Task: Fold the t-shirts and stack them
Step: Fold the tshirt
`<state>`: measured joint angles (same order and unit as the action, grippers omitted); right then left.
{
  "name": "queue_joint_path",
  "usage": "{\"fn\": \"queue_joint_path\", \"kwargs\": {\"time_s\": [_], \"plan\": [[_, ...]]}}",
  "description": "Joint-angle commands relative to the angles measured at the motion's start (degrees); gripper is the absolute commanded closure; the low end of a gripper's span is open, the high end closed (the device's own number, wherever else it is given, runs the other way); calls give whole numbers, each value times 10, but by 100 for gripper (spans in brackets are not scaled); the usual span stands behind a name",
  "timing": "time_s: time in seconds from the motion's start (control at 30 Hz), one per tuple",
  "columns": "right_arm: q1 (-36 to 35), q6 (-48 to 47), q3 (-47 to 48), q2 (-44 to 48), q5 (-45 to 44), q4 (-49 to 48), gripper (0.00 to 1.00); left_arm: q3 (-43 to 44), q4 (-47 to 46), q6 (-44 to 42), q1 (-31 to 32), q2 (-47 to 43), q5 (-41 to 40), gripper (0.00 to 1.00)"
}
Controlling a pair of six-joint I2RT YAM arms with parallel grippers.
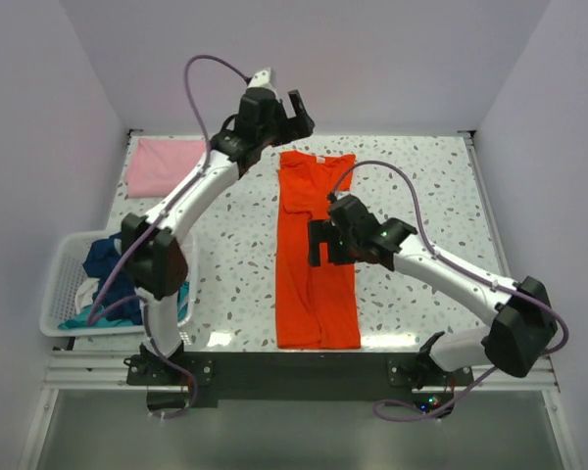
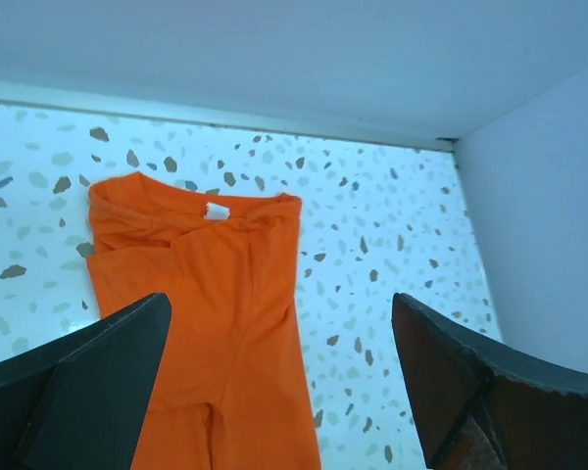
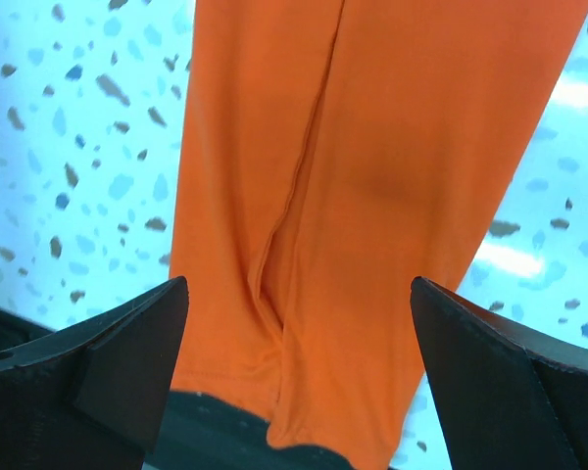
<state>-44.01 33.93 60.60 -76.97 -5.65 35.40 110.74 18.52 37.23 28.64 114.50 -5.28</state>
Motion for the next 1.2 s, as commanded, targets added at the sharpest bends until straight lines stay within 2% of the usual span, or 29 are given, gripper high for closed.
{"fn": "queue_joint_path", "kwargs": {"time_s": [0.0, 0.03, 0.1, 0.13, 0.23, 0.4, 0.5, 0.63, 0.83, 1.07, 1.17], "plan": [[17, -18, 55, -65, -30, -5, 1, -122, 6, -22, 1, -125, -4, 0], [22, -24, 65, -78, -38, -5, 1, -213, -11, -8, 3, -182, -4, 0], [28, -25, 86, -116, -52, -15, 1, -312, -38, 7, 6, -239, 12, 0], [32, -31, 93, -128, -66, -21, 1, -396, -56, 24, 7, -264, 23, 0], [45, -37, 129, -191, -73, -31, 1, -535, -68, 56, 19, -369, 40, 0], [59, -55, 198, -289, -73, -38, 1, -697, -59, 103, 45, -460, 49, 0], [67, -60, 227, -326, -86, -41, 1, -750, -67, 126, 64, -509, 68, 0], [72, -64, 267, -381, -106, -36, 1, -757, -33, 116, 79, -546, 72, 0], [74, -67, 285, -417, -149, -48, 1, -749, 20, 94, 85, -549, 76, 0], [84, -58, 310, -460, -148, -52, 1, -783, -8, 100, 104, -547, 149, 0], [89, -57, 320, -470, -145, -55, 1, -791, -10, 110, 123, -535, 156, 0]]}}
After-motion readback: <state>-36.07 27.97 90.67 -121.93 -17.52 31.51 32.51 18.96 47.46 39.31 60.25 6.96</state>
